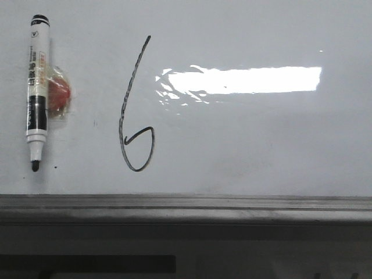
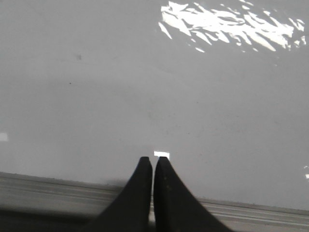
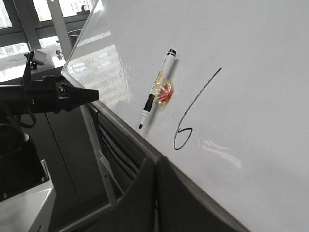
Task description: Write number 6 on whiteboard
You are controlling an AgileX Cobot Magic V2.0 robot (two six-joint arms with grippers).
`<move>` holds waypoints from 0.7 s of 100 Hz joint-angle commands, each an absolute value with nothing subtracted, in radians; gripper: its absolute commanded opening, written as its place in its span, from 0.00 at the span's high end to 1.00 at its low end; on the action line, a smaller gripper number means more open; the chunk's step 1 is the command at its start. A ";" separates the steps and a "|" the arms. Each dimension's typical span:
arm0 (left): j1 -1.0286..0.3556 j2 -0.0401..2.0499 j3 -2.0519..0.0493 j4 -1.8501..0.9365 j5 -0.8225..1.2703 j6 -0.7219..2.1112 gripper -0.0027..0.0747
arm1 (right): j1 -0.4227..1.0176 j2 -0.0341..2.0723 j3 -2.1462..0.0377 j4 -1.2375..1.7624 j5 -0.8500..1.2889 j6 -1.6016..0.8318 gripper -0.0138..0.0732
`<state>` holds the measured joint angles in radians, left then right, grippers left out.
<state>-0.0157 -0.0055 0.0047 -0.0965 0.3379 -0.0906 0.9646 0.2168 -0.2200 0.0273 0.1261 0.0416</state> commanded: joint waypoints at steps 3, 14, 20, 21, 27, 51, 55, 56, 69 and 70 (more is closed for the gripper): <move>-0.012 -0.036 0.049 -0.090 0.294 -0.101 0.99 | 0.953 0.219 -0.220 0.015 0.039 0.031 0.92; -0.012 -0.036 0.049 -0.090 0.294 -0.101 0.99 | 0.913 0.219 -0.179 0.015 0.037 0.031 0.92; -0.012 -0.036 0.049 -0.090 0.294 -0.101 0.99 | 0.869 0.219 -0.150 0.015 0.033 0.031 0.92; -0.012 -0.036 0.049 -0.090 0.294 -0.101 0.99 | 0.863 0.219 -0.146 0.015 0.033 0.031 0.92; -0.012 -0.036 0.049 -0.090 0.294 -0.101 0.99 | 0.808 0.219 -0.111 0.015 0.033 0.031 0.92; -0.012 -0.036 0.049 -0.090 0.294 -0.101 0.99 | 0.562 0.219 -0.011 0.020 -0.107 0.031 0.92; -0.012 -0.036 0.049 -0.090 0.294 -0.101 0.99 | 0.511 0.219 0.000 0.020 -0.136 0.032 0.92; -0.012 -0.036 0.049 -0.090 0.294 -0.101 0.99 | 0.502 0.219 0.001 0.020 -0.147 0.032 0.92; -0.012 -0.036 0.049 -0.090 0.294 -0.101 0.99 | 0.340 0.219 0.023 0.020 -0.206 0.032 0.92; -0.012 -0.036 0.049 -0.090 0.294 -0.101 0.99 | 0.331 0.219 0.027 0.020 -0.211 0.032 0.92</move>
